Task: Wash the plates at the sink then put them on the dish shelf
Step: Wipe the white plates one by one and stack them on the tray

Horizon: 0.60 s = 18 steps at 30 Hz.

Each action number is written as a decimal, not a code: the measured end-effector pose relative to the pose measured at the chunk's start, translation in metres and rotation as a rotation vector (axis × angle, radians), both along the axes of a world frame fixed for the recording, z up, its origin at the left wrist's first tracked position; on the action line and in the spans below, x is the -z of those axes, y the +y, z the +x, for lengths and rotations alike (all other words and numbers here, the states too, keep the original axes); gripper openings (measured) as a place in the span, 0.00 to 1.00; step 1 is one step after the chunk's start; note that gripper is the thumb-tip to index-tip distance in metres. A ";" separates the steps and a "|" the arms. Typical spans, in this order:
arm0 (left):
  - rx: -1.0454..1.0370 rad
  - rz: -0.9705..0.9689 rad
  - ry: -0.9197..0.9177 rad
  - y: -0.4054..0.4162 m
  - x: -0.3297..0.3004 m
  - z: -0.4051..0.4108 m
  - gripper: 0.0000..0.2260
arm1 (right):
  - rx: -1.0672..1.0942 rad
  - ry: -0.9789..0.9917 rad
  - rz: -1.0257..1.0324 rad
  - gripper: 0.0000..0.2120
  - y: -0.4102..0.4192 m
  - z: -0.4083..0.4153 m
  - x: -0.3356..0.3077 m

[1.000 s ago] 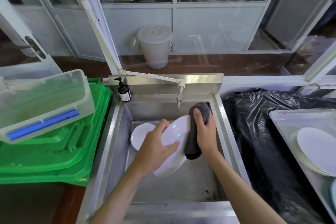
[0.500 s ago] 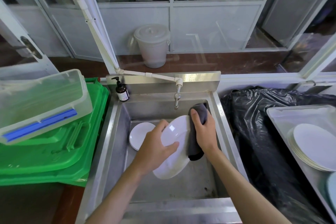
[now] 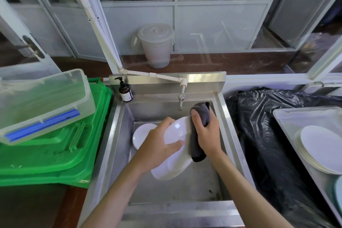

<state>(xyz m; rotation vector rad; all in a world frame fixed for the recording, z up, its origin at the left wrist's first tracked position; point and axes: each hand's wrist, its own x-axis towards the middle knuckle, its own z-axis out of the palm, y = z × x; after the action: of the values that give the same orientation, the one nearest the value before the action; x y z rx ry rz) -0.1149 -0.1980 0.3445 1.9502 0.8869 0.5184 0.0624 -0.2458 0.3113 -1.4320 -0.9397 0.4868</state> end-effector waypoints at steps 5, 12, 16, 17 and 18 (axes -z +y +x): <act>0.015 -0.070 0.028 -0.005 0.013 0.001 0.12 | -0.211 -0.157 -0.059 0.12 0.003 -0.005 0.001; -0.148 -0.234 -0.185 0.002 0.015 -0.014 0.14 | 0.079 0.217 -0.359 0.12 0.001 0.003 0.029; -0.254 -0.327 -0.285 0.005 0.012 -0.012 0.13 | 0.133 0.283 -0.385 0.16 -0.005 0.001 0.033; -0.273 -0.342 -0.293 0.005 0.011 -0.011 0.13 | 0.147 0.291 -0.382 0.16 -0.006 0.000 0.034; -0.289 -0.355 -0.293 0.005 0.013 -0.010 0.12 | 0.162 0.307 -0.382 0.16 -0.008 -0.001 0.036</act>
<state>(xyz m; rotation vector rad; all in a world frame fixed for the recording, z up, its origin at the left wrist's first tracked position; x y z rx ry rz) -0.1245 -0.1934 0.3314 1.3928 0.9989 0.7381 0.0618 -0.2537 0.2758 -1.6996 -0.4953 0.7687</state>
